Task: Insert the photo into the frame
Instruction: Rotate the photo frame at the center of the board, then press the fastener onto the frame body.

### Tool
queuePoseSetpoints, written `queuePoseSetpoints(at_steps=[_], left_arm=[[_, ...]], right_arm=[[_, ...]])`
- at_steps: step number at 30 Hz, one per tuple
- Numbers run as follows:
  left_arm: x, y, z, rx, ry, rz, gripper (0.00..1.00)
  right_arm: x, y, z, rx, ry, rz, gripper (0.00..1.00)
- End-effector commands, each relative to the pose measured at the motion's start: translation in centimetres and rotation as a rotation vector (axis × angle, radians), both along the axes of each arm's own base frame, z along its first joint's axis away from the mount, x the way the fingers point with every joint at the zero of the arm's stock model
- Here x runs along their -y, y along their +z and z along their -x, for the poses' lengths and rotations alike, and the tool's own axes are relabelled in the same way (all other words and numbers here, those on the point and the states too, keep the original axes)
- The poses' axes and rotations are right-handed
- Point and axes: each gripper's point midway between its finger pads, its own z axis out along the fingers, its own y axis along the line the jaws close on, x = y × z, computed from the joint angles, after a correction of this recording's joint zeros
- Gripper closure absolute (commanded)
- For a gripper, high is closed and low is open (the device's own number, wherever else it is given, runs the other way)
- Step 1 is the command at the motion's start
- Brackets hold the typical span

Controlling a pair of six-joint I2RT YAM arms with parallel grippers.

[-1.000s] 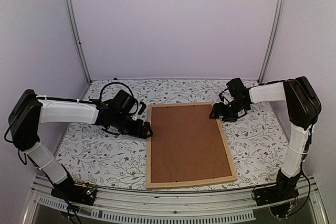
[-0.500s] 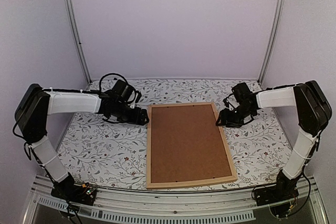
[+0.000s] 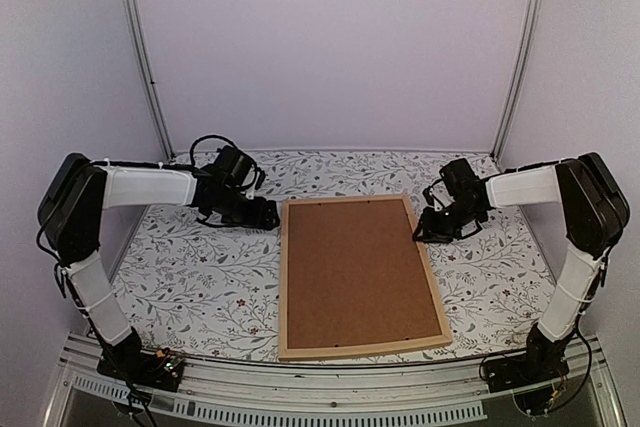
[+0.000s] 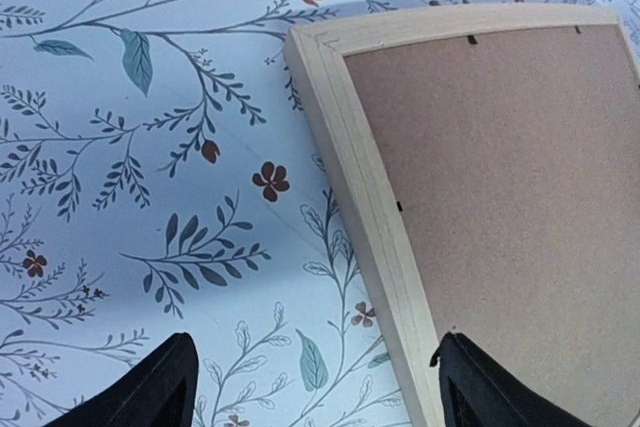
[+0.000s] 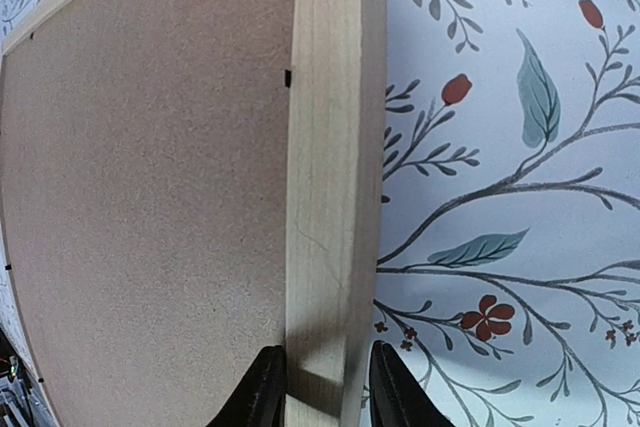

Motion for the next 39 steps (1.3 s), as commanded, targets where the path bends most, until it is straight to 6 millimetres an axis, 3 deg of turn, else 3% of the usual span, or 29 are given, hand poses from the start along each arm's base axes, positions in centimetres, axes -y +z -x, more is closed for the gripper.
queuePoseSetpoints(at_steps=[1,14,23,39], left_arm=[[-0.6,-0.2,-1.4,-0.021,0.016,0.001,0.15],[0.9,-2.3,-3.5,-0.115,-0.01,0.013,0.19],[1.8,-3.2,-3.4,-0.166,-0.021,0.024,0.19],[3.0,-4.7,-3.5,-0.231,-0.036,0.007,0.19]], right_arm=[[0.5,-1.0,1.1,-0.014,-0.015,0.054,0.73],[1.2,-0.4,3.6,-0.012,-0.107,0.0,0.94],[0.9,-1.2,5.1,-0.041,-0.213,-0.104,0.98],[-0.1,-1.1,5.0,-0.029,-0.21,-0.146,0.99]])
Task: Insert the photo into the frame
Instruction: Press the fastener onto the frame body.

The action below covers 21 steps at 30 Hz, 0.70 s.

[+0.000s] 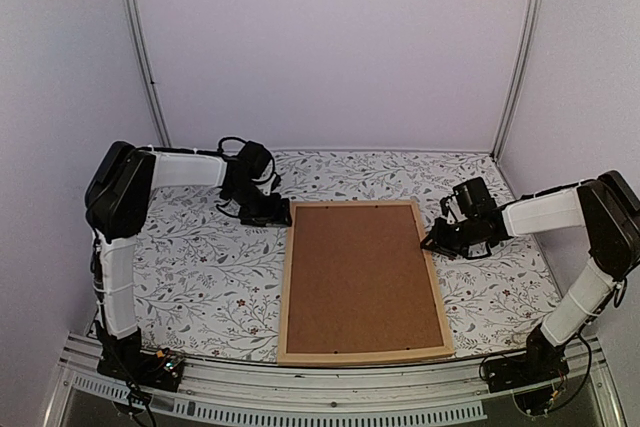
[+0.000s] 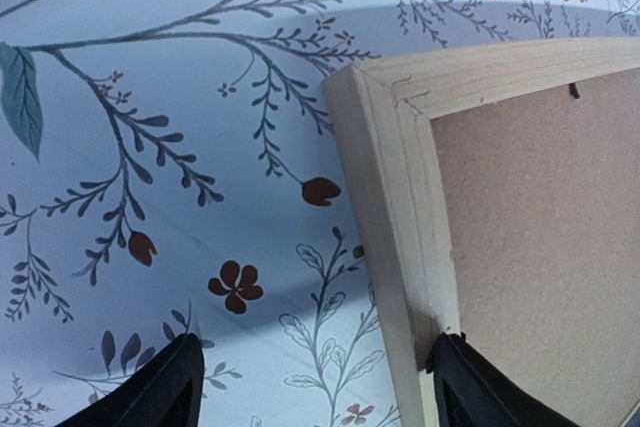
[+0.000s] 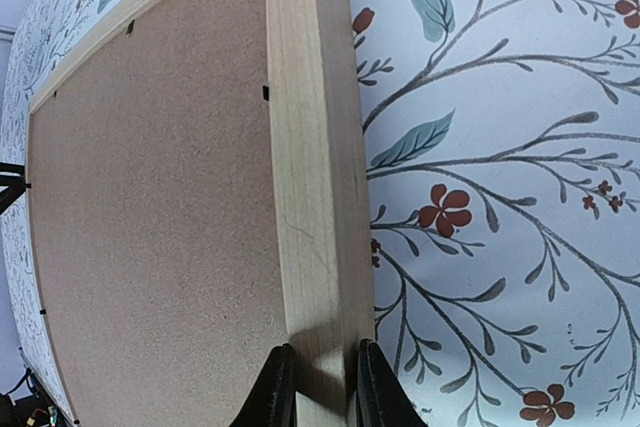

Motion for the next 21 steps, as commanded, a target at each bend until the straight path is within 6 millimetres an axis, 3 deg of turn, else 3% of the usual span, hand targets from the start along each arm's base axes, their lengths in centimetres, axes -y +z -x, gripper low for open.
queuePoseSetpoints(at_steps=[1,9,21], left_arm=[[0.6,-0.6,0.2,-0.036,-0.009,-0.003,0.19],[1.2,-1.3,0.4,-0.057,-0.015,-0.019,0.19],[2.1,-3.0,2.2,-0.085,-0.027,-0.07,0.19]], right_arm=[[-1.1,-1.4,2.2,-0.085,0.006,-0.044,0.99],[-1.5,-1.8,2.7,-0.097,0.012,-0.049,0.99],[-1.6,-1.8,2.6,-0.096,0.014,-0.05,0.99]])
